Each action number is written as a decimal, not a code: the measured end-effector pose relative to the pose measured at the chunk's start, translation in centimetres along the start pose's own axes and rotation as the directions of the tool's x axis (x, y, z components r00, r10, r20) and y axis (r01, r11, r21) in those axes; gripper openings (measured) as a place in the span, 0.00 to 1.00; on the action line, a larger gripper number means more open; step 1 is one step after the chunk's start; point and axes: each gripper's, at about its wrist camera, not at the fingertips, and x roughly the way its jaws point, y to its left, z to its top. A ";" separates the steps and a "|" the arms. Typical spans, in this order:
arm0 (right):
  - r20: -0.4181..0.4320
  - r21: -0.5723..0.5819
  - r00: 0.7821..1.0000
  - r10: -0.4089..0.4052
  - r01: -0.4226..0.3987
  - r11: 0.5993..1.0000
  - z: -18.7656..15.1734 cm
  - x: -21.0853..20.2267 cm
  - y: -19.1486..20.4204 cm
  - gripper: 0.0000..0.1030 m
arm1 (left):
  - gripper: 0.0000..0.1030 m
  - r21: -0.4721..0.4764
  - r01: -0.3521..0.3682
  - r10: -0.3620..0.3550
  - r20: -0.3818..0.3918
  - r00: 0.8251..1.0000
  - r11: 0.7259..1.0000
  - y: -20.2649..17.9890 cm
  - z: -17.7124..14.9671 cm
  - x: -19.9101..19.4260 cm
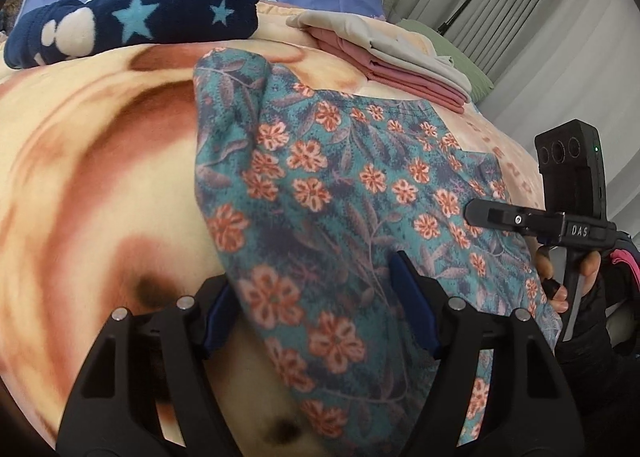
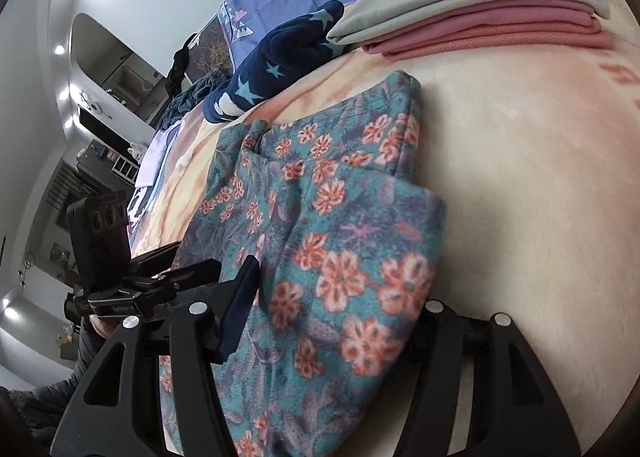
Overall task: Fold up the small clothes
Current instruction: 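Grasp the folded shirt bundle with both grippers at its edge, then lift the bundle with both grippers and carry it across the bed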
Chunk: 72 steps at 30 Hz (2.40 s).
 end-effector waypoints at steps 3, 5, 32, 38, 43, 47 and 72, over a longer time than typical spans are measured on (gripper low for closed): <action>0.010 -0.008 1.000 0.013 -0.012 1.000 -0.1 -0.2 -0.2 0.55 | 0.71 -0.002 0.014 -0.014 0.001 1.000 1.000 0.1 0.2 0.1; 0.016 0.007 1.000 0.005 -0.006 1.000 -0.3 -0.5 -0.4 0.48 | 0.65 -0.011 0.011 -0.011 0.005 1.000 1.000 0.2 -0.1 -0.3; 0.325 -0.240 0.944 -0.048 0.131 0.962 -1.8 -10.5 9.2 0.22 | 0.20 0.276 -0.088 0.014 0.259 0.966 0.957 -11.7 2.4 -9.7; 0.477 -0.224 0.873 -0.099 0.230 0.947 -3.1 -18.0 9.3 0.22 | 0.21 0.400 -0.104 -0.027 0.308 0.951 0.910 -19.4 4.9 -10.2; 0.569 -0.170 0.806 -0.165 0.311 0.935 -3.9 -25.0 7.3 0.22 | 0.21 0.509 -0.080 -0.086 0.295 0.952 0.857 -27.1 7.8 -8.3; 0.605 -0.109 0.756 -0.249 0.388 0.915 -3.4 -30.3 4.7 0.22 | 0.21 0.583 -0.070 -0.116 0.275 0.955 0.809 -32.9 10.5 -5.3; 0.621 0.175 0.553 -0.555 0.593 0.786 7.3 -38.2 -12.4 0.22 | 0.23 0.732 -0.220 -0.061 0.336 0.940 0.645 -47.2 24.1 13.5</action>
